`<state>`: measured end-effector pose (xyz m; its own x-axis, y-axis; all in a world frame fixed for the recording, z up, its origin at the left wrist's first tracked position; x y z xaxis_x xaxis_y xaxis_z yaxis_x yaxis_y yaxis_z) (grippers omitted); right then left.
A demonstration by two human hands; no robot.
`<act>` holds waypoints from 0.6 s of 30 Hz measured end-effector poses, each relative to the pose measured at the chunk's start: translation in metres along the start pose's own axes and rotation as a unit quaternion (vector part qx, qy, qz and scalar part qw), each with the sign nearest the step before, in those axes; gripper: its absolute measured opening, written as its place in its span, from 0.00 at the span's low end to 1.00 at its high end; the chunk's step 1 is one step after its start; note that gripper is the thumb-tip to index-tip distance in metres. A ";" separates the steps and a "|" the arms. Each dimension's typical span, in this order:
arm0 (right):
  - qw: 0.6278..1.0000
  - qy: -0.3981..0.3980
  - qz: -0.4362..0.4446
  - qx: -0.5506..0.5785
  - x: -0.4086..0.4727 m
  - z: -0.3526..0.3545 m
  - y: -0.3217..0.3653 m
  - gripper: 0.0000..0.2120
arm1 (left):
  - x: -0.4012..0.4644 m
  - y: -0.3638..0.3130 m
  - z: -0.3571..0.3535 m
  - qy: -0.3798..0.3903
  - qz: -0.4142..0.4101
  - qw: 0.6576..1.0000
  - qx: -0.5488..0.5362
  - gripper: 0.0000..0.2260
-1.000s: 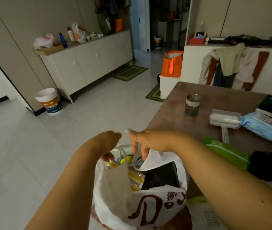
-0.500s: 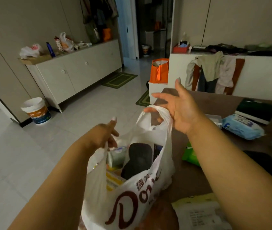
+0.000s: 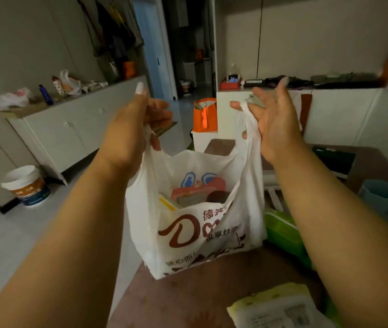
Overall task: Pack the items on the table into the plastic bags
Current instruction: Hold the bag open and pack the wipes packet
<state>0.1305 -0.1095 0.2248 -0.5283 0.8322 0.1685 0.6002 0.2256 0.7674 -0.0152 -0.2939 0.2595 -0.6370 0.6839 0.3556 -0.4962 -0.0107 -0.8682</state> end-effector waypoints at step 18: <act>0.924 0.009 -0.120 -0.363 -0.025 0.035 -0.010 0.43 | 0.002 0.019 -0.020 0.014 0.047 0.934 0.354 0.26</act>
<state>0.1591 -0.1150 0.1913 -0.6081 0.7920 -0.0544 -0.0934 -0.0033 0.9956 -0.0136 -0.2780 0.2368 -0.6867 0.6742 0.2718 -0.7109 -0.5446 -0.4450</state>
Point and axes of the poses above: each hand's wrist, its own x-axis towards the middle knuckle, its own z-axis out of the back of the hand, y = z × x, the point moved 1 cm from there along x, towards the middle knuckle, and after that the axes turned 14 degrees about x, right-handed, at the moved point
